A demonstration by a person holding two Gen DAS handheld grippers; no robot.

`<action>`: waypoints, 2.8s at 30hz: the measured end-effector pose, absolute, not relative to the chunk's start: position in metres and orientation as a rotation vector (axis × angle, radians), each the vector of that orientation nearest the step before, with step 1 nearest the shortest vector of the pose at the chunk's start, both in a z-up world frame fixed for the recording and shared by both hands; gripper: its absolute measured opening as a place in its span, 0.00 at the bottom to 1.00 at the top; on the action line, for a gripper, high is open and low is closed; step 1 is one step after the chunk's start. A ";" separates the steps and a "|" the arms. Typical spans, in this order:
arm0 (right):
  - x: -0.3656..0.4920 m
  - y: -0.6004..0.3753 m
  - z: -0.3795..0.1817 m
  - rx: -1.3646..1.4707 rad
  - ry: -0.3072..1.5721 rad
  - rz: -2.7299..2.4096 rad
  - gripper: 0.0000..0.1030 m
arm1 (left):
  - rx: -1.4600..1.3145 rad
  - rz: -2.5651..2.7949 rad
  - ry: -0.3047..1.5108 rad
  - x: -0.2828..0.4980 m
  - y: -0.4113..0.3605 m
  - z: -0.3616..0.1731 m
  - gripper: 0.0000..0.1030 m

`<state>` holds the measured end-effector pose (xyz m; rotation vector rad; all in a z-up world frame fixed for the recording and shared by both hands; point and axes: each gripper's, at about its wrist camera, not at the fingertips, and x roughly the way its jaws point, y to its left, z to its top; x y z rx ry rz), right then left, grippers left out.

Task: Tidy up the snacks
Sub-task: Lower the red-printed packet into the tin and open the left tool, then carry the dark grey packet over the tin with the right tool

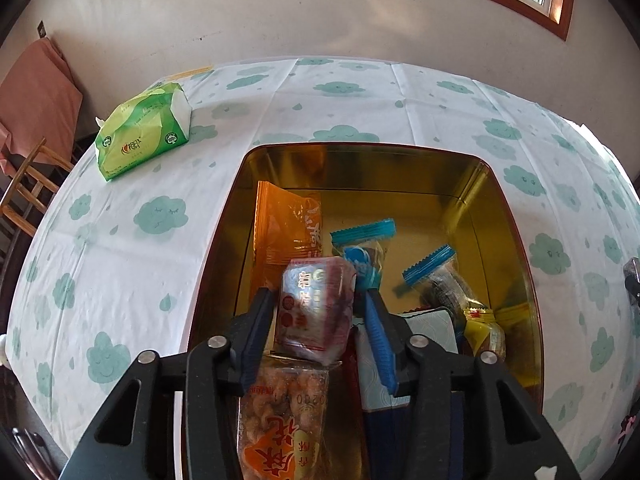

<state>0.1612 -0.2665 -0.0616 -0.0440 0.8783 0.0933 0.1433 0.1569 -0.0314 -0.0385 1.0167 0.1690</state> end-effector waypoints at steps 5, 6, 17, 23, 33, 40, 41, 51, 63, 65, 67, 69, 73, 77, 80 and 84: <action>0.161 -0.266 -0.062 -0.043 0.879 0.094 0.36 | -0.028 0.171 1.007 0.140 0.157 -0.024 0.53; 0.161 -0.267 -0.061 -0.044 0.879 0.094 0.36 | -0.026 0.173 1.005 0.139 0.157 -0.023 0.53; 0.161 -0.266 -0.062 -0.043 0.879 0.093 0.37 | -0.067 0.186 0.936 0.109 0.152 0.004 0.62; 0.161 -0.266 -0.062 -0.044 0.879 0.092 0.37 | -0.081 0.200 0.910 0.091 0.148 0.013 0.66; 0.161 -0.266 -0.062 -0.048 0.879 0.090 0.37 | -0.022 0.194 0.876 0.063 0.137 0.020 0.71; 0.161 -0.266 -0.062 -0.041 0.881 0.083 0.37 | -0.012 0.202 0.869 0.052 0.140 0.020 0.74; 0.161 -0.265 -0.062 -0.045 0.882 0.081 0.37 | -0.016 0.207 0.869 0.051 0.142 0.020 0.74; 0.160 -0.265 -0.062 -0.033 0.888 0.053 0.35 | -0.079 0.225 0.889 0.048 0.154 0.018 0.75; 0.161 -0.260 -0.060 0.002 0.926 -0.008 0.35 | -0.105 0.256 0.909 0.043 0.168 0.010 0.76; 0.159 -0.258 -0.060 0.005 0.928 -0.014 0.35 | -0.104 0.261 0.904 0.041 0.170 0.009 0.76; 0.155 -0.255 -0.059 0.016 0.930 -0.018 0.35 | -0.104 0.264 0.901 0.039 0.171 0.009 0.76; 0.150 -0.251 -0.060 0.011 0.929 -0.020 0.35 | -0.106 0.256 0.903 0.039 0.173 0.009 0.78; 0.143 -0.242 -0.059 0.020 0.930 -0.011 0.35 | -0.102 0.255 0.906 0.036 0.174 0.008 0.79; 0.138 -0.232 -0.057 0.034 0.930 0.004 0.35 | -0.102 0.249 0.905 0.035 0.173 0.009 0.79; 0.134 -0.222 -0.054 0.032 0.926 0.023 0.35 | -0.091 0.253 0.896 0.033 0.172 0.009 0.82; 0.129 -0.205 -0.048 0.034 0.916 0.060 0.35 | -0.087 0.251 0.892 0.031 0.170 0.009 0.83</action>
